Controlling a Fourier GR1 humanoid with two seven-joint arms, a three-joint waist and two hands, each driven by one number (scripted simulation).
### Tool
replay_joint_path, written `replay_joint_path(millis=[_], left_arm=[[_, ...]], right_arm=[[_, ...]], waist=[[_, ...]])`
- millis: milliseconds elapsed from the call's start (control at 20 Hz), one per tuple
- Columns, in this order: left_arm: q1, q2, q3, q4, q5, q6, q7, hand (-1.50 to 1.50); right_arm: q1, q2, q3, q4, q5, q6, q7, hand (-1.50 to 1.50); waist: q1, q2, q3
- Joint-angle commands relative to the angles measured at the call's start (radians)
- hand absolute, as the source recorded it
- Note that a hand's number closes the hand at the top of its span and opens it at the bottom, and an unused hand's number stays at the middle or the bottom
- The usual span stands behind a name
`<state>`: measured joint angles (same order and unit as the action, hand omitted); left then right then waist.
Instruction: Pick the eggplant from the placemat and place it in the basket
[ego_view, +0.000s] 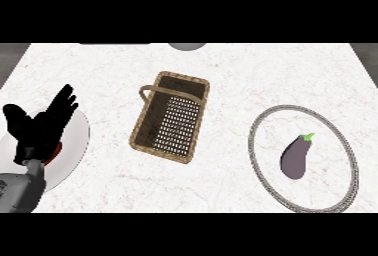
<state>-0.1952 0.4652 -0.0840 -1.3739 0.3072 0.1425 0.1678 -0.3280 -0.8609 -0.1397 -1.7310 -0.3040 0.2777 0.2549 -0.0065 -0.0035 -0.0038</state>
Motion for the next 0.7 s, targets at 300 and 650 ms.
replay_joint_path(millis=[300, 650], left_arm=[[0.018, -0.026, 0.001, 0.011, -0.033, -0.004, -0.034, 0.00], [-0.017, -0.061, 0.002, 0.001, -0.062, 0.010, 0.007, 0.00]], right_arm=[[-0.054, -0.276, -0.058, 0.251, -0.172, 0.441, 0.107, -1.50], [-0.009, -0.251, -0.140, 0.413, -0.183, 0.650, -0.036, -1.50]], waist=[[0.011, 0.005, 0.003], [0.004, 0.004, 0.004]])
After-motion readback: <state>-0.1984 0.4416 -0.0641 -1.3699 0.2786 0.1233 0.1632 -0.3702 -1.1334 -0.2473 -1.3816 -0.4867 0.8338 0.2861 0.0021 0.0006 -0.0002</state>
